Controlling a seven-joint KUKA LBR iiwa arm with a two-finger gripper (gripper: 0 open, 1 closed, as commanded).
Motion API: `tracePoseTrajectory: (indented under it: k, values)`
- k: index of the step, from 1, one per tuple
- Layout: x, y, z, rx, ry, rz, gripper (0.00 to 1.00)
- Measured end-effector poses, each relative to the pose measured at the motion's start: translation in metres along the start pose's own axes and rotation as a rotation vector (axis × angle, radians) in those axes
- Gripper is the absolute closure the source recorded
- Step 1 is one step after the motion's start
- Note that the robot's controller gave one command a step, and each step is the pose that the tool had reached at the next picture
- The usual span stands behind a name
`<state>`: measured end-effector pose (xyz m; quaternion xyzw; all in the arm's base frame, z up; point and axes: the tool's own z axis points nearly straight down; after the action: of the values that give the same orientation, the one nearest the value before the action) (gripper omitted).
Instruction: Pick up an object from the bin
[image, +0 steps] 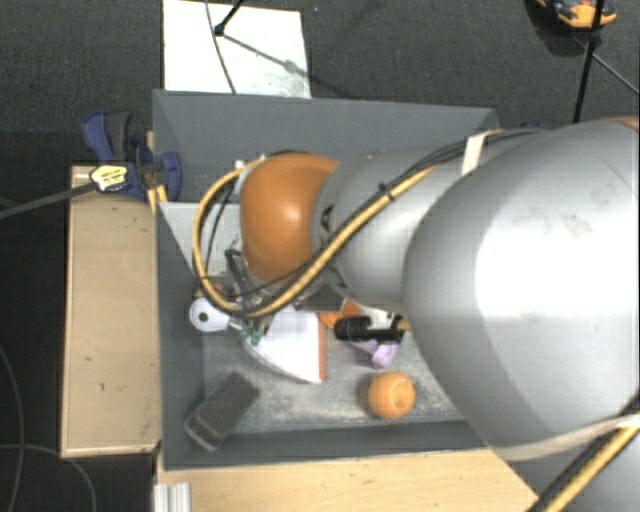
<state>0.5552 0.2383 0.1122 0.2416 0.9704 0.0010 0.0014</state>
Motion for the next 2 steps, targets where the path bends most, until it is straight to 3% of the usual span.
tracePoseTrajectory:
  k: [2]
  values:
    - [0.000, 0.000, -0.021, 0.003, 0.003, 0.001, 1.00]
